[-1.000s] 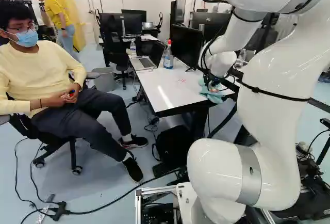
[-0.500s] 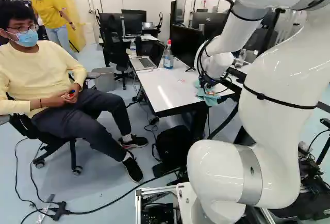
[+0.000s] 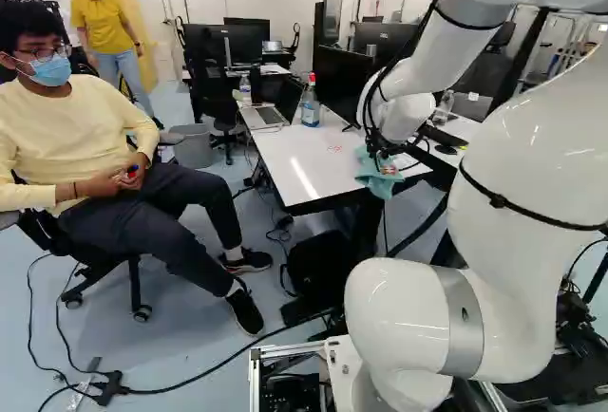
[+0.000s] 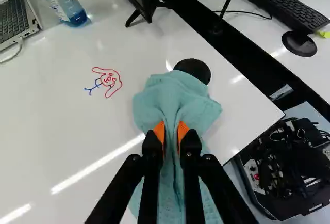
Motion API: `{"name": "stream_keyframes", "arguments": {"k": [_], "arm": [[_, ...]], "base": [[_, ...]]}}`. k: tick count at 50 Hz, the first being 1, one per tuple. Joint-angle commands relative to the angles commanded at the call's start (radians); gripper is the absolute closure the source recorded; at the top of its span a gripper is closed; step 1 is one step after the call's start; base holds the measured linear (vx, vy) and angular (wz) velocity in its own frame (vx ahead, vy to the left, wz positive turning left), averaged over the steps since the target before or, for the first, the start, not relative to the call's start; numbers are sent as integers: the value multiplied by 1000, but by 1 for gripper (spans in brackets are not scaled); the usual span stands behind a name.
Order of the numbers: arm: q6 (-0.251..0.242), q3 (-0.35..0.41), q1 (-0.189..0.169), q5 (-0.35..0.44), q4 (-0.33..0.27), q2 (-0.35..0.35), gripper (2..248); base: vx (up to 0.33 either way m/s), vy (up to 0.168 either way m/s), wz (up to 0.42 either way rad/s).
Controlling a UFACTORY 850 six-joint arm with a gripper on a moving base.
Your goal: Clean the table with the green towel
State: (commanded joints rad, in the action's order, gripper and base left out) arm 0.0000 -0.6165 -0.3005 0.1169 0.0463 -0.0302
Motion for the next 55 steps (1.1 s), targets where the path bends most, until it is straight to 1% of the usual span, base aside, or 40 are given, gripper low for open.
{"name": "stream_keyframes", "arguments": {"k": [17, 25, 32, 46, 55], "arm": [[0, 73, 51, -42, 0, -123, 200], [0, 92, 71, -70, 0, -164, 200], [0, 96, 76, -84, 0, -174, 200], [0, 96, 77, -86, 0, -175, 200], [0, 79, 80, -48, 0, -157, 200]], "base": [[0, 0, 0], [0, 0, 0], [0, 0, 0], [0, 0, 0], [0, 0, 0]]}}
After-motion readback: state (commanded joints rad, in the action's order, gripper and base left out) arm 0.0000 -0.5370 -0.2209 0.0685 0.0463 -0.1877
